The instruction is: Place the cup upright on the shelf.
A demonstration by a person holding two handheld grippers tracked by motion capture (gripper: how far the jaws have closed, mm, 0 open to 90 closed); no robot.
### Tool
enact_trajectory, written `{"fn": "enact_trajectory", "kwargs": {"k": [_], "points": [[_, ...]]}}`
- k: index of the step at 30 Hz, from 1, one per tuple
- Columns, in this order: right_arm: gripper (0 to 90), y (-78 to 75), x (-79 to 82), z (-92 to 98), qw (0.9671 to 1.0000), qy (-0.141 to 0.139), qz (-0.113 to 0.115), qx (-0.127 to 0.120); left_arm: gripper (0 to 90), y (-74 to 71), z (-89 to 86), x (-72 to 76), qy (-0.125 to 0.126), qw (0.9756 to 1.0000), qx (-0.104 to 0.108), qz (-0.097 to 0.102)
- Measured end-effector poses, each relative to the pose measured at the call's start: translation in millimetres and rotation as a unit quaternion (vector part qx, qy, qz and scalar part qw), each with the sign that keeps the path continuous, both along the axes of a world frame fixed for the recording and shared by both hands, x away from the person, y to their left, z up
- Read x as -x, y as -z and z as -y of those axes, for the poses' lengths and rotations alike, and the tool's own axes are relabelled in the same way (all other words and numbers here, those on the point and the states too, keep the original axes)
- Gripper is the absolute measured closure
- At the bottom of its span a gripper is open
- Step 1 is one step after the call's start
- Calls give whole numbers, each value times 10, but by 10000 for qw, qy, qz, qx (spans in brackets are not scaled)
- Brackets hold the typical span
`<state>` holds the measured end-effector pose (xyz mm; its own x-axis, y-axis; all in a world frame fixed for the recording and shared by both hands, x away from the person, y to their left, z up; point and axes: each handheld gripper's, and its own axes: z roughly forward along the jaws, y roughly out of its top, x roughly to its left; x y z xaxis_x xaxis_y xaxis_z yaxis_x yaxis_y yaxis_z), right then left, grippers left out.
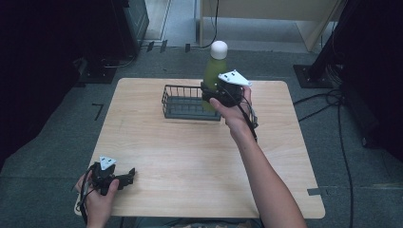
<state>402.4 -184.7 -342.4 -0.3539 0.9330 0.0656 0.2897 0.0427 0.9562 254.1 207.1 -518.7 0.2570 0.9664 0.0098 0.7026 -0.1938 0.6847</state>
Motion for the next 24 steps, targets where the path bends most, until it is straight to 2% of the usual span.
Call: {"fn": "enact_trajectory", "kwargs": {"k": [20, 24], "points": [[205, 18, -393, -87, 9996, 271, -72, 62, 0, 1, 1, 1, 6, 10000, -2, 2], [206, 40, -461, -87, 9993, 341, -128, -27, 0, 0, 1, 1, 6, 10000, 0, 1]]}}
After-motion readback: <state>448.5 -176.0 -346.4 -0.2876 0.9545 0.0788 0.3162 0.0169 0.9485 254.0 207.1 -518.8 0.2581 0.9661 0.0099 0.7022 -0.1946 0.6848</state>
